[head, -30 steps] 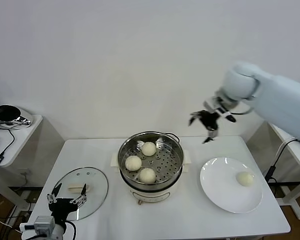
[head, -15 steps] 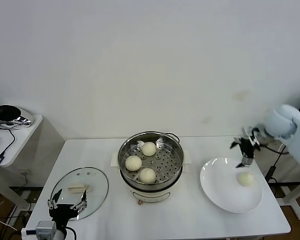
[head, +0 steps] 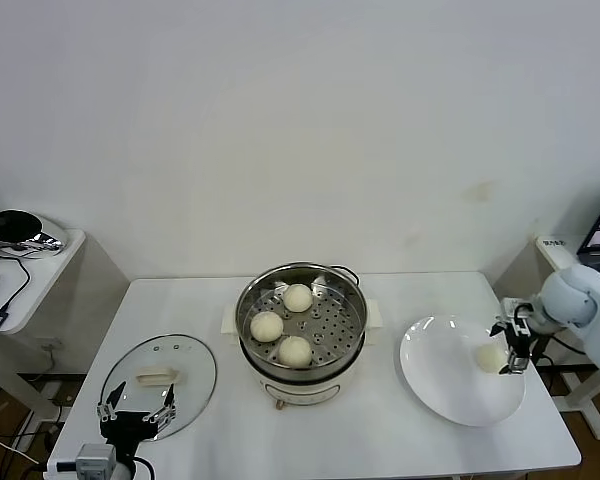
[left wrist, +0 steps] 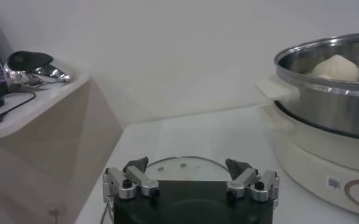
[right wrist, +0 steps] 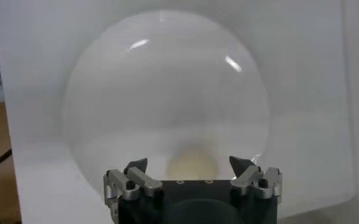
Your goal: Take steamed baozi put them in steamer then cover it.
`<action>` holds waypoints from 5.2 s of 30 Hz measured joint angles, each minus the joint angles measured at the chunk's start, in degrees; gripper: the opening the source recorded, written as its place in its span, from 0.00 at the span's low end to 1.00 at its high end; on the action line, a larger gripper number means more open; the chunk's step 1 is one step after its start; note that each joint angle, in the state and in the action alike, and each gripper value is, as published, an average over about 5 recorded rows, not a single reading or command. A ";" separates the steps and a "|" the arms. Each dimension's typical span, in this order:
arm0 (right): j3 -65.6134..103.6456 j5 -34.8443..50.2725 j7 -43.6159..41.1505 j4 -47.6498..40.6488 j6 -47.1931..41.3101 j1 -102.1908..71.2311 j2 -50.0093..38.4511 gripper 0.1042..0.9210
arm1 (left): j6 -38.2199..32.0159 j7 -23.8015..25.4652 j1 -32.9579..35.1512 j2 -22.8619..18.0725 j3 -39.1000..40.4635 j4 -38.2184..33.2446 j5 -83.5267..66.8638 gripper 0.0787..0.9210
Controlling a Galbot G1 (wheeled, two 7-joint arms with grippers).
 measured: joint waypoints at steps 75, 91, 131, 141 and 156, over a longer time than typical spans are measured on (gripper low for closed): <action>-15.31 1.14 -0.29 -6.63 1.68 15.37 5.88 0.53 | -0.34 -0.26 -2.09 -0.34 0.95 2.57 1.05 0.88; -40.55 22.24 -2.47 1.82 -6.19 46.20 15.57 0.53 | -0.37 -0.24 -3.03 0.40 -0.54 1.07 0.98 0.88; -55.32 32.13 2.24 -5.17 -16.23 48.53 40.50 0.53 | -0.68 -0.94 -3.15 0.97 -0.83 1.14 -0.85 0.88; -54.81 30.58 2.61 -5.37 -16.36 46.31 39.44 0.54 | -0.54 -0.80 -3.47 0.69 -0.41 1.68 -0.68 0.88; -48.96 32.23 2.74 -0.04 -16.73 48.02 32.47 0.88 | -0.88 -0.73 -3.99 0.04 0.09 1.95 -0.36 0.88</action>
